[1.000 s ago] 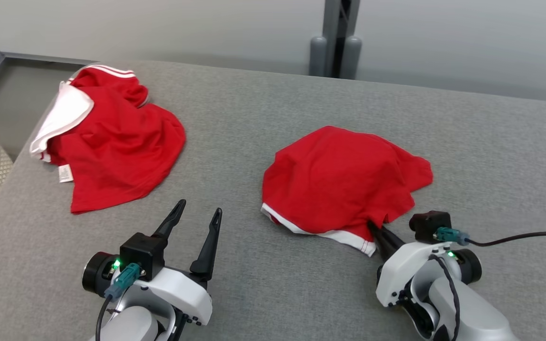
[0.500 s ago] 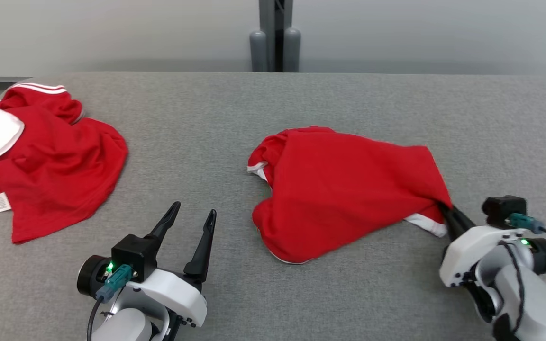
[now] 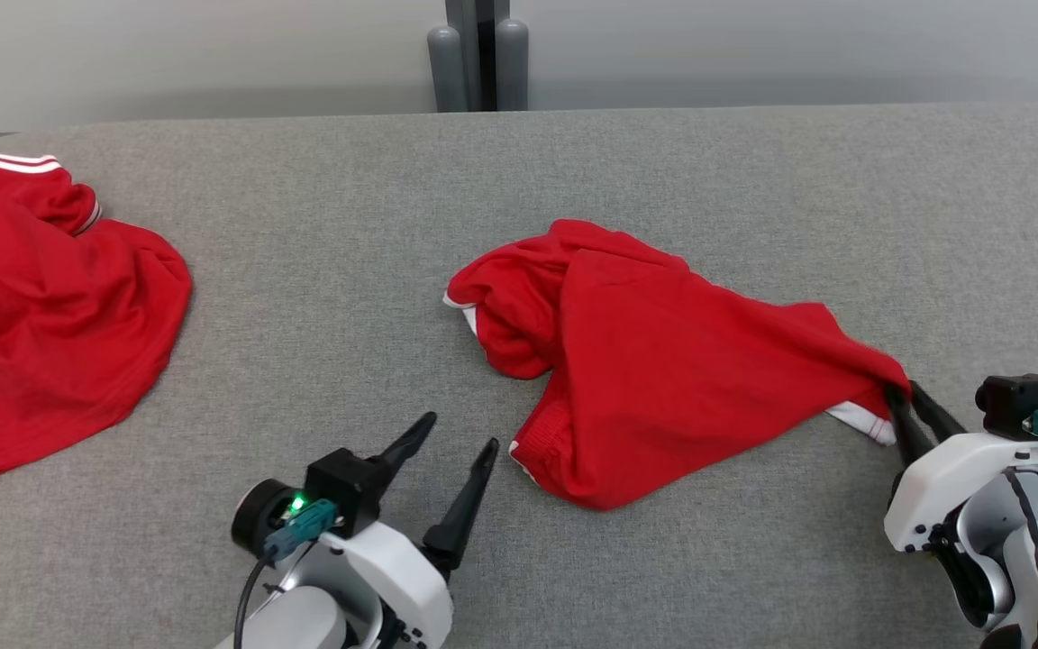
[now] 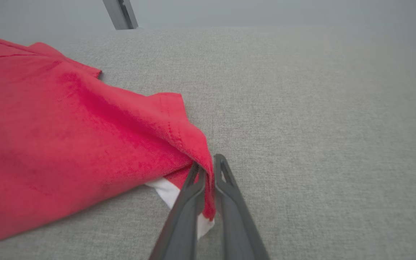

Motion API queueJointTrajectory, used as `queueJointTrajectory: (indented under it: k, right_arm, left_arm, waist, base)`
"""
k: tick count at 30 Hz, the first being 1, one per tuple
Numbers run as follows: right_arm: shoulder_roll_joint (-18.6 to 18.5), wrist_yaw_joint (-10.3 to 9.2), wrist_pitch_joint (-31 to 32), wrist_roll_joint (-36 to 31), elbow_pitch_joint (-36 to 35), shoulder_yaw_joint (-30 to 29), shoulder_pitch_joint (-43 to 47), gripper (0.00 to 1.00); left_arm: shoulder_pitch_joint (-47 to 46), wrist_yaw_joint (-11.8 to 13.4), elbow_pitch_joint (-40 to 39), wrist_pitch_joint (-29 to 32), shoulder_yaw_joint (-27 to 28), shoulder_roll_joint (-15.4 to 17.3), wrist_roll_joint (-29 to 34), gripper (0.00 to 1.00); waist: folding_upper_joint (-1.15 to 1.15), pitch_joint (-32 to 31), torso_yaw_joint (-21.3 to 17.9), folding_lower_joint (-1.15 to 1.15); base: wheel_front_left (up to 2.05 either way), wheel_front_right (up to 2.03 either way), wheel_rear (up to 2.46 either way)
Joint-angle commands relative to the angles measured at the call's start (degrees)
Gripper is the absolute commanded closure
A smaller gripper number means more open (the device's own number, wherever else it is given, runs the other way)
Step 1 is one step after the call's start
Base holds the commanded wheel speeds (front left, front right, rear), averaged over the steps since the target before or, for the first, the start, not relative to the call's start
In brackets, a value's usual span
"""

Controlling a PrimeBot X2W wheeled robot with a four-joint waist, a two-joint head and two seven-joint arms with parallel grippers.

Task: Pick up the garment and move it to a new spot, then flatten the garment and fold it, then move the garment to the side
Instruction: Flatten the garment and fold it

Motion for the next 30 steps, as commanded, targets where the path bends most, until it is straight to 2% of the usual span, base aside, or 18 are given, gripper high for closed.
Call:
queueJointTrajectory:
  k: [1, 9, 16, 17, 18, 19, 21, 24, 30]
  right_arm:
    - [0.12, -0.01, 0.6, -0.56, -1.21, -0.58, 0.85, 0.0]
    - [1.46, -0.01, 3.29, -2.39, -9.03, -5.95, 4.94, 0.0]
    - [2.83, -0.01, 3.93, -3.34, -13.38, -8.05, 6.77, 0.0]
    - [3.03, -0.01, 4.03, -3.41, -13.94, -8.17, 6.96, 0.0]
    - [3.35, -0.01, 4.04, -3.49, -14.81, -8.55, 7.4, 0.0]
    - [3.44, -0.01, 3.87, -3.56, -15.1, -8.87, 7.54, 0.0]
    - [3.76, -0.01, 3.33, -3.64, -15.7, -9.45, 7.76, 0.0]
    - [4.27, 0.0, 2.84, -3.93, -16.3, -10.1, 8.21, 0.0]
    - [5.17, 0.0, 2.52, -3.89, -16.22, -10.12, 8.96, 0.0]
  left_arm:
    - [-1.12, -0.89, 0.45, 0.29, -0.46, -0.24, 0.29, 0.0]
    - [-4.29, -5.98, 1.1, 3.05, -3.35, -1.18, -0.3, 0.0]
    - [-6.98, -7.98, 3.65, 8.63, -5.37, -0.45, -0.46, 0.01]
    - [-7.43, -8.35, 4.01, 9.45, -5.67, -0.27, -0.39, 0.25]
    - [-7.78, -9.17, 4.39, 10.52, -6.05, -0.32, -0.97, 0.74]
    - [-7.92, -9.39, 4.35, 10.74, -6.03, -0.51, -1.28, 0.98]
    - [-8.03, -9.72, 4.12, 10.49, -5.79, -0.51, -1.67, 1.0]
    - [-7.56, -8.56, 3.29, 8.43, -3.98, -0.66, -2.6, 1.0]
    - [-5.19, -3.62, 0.73, 5.28, 0.92, 0.58, -4.95, 1.0]
  waist:
    - [0.0, 0.15, -0.17, 0.0]
    - [0.0, 0.04, -1.49, 0.0]
    - [0.0, 0.11, -3.2, 0.0]
    - [0.0, 0.16, -3.47, 0.0]
    - [0.0, 0.19, -3.94, 0.0]
    - [0.0, 0.19, -4.09, 0.0]
    - [0.0, 0.12, -4.35, 0.0]
    - [0.0, -0.1, -4.39, 0.0]
    - [0.0, -1.07, -2.89, 0.0]
  base:
    - [0.0, 0.0, 0.0]
    - [0.0, 0.0, 0.0]
    - [0.0, 0.0, 0.0]
    - [0.0, 0.0, 0.0]
    - [0.0, 0.0, 0.0]
    - [0.0, 0.0, 0.0]
    - [0.0, 0.0, 0.0]
    - [0.0, 0.0, 0.0]
    - [0.0, 0.0, 0.0]
